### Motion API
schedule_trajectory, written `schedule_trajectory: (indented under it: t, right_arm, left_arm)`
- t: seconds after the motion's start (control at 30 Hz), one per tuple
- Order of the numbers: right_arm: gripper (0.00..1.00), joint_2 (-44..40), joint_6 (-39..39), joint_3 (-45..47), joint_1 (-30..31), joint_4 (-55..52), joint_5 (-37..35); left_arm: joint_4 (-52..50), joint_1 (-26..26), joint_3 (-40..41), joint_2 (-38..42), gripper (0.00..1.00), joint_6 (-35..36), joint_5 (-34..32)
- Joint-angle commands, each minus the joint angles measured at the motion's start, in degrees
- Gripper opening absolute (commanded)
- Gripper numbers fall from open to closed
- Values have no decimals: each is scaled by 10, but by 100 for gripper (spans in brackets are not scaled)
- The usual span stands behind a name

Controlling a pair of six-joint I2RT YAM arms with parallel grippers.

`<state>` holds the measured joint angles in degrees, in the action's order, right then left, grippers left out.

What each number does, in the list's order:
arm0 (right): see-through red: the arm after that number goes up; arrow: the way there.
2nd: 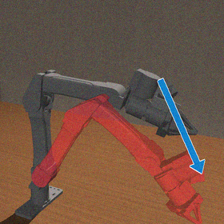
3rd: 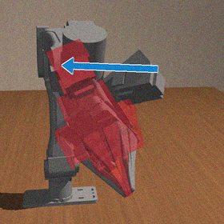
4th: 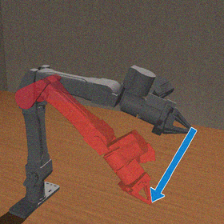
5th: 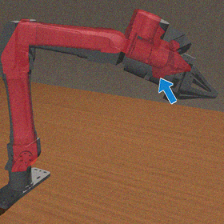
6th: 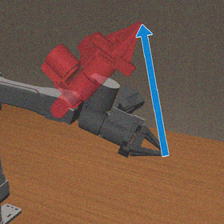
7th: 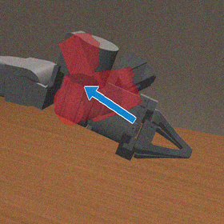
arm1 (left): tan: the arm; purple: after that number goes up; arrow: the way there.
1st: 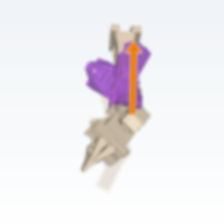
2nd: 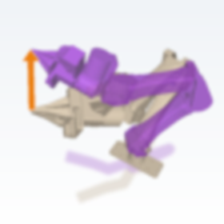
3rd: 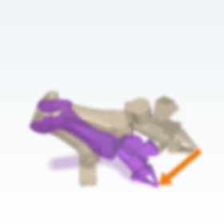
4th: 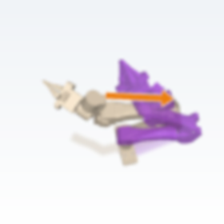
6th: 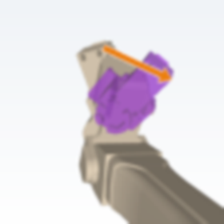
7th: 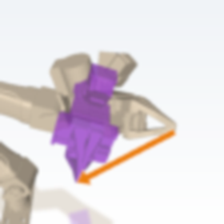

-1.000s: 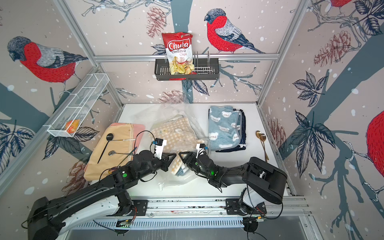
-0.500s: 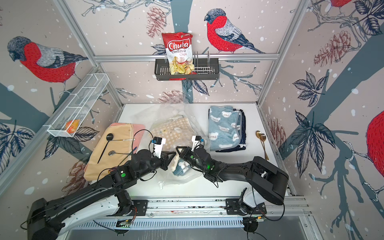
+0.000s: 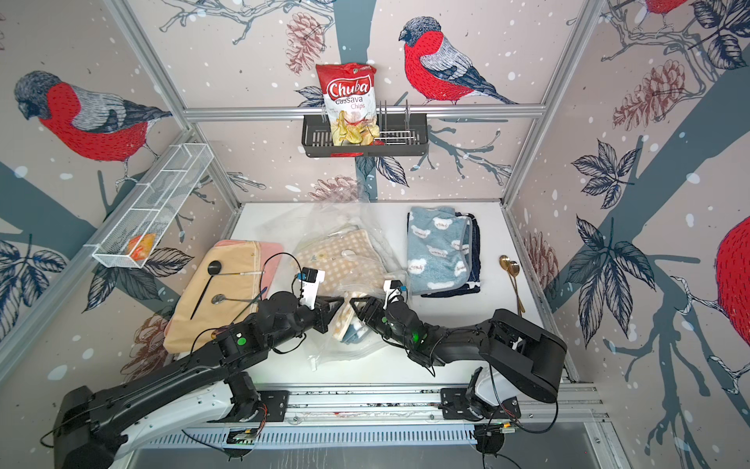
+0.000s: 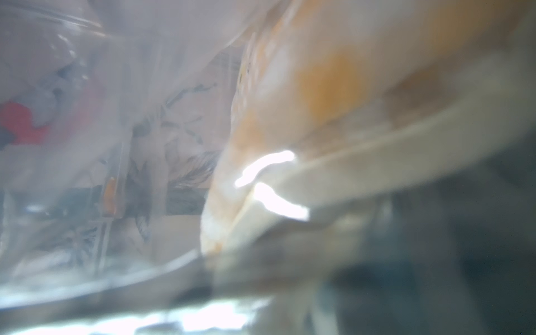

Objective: Take the blanket out of the vacuum bag
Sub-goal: Take out the blanket from the vacuum bag.

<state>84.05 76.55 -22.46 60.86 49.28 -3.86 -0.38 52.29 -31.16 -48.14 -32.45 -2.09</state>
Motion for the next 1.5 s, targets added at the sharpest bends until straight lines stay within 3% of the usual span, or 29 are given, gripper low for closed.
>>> schedule_trajectory:
  t: [0.0,0.3,0.53,0.73,0.83,1.03,1.2,1.33,1.47]
  right_arm:
    - [66,1,6,-3,0,27,7]
    - [70,43,27,-32,-10,21,38]
    - [70,83,60,-6,-8,141,23]
    - [52,72,48,-18,-11,161,15]
    - [49,76,47,-34,-14,131,8]
    - [60,109,68,-36,-14,143,-5]
    - [60,121,72,-28,-17,142,-28]
    - [49,124,65,-24,-32,147,-30]
    - [28,140,60,-42,-39,141,-18]
  left_arm:
    - [12,0,0,-2,0,4,-7]
    - [10,0,2,2,0,3,-6]
    - [14,0,8,5,0,2,-8]
    - [12,0,7,6,0,3,-9]
    - [15,0,9,7,0,2,-9]
    - [13,0,1,-3,0,3,-8]
    - [5,0,-9,-17,0,5,-18]
    - [2,0,-8,-13,0,0,-24]
    - [3,0,4,4,0,-7,-29]
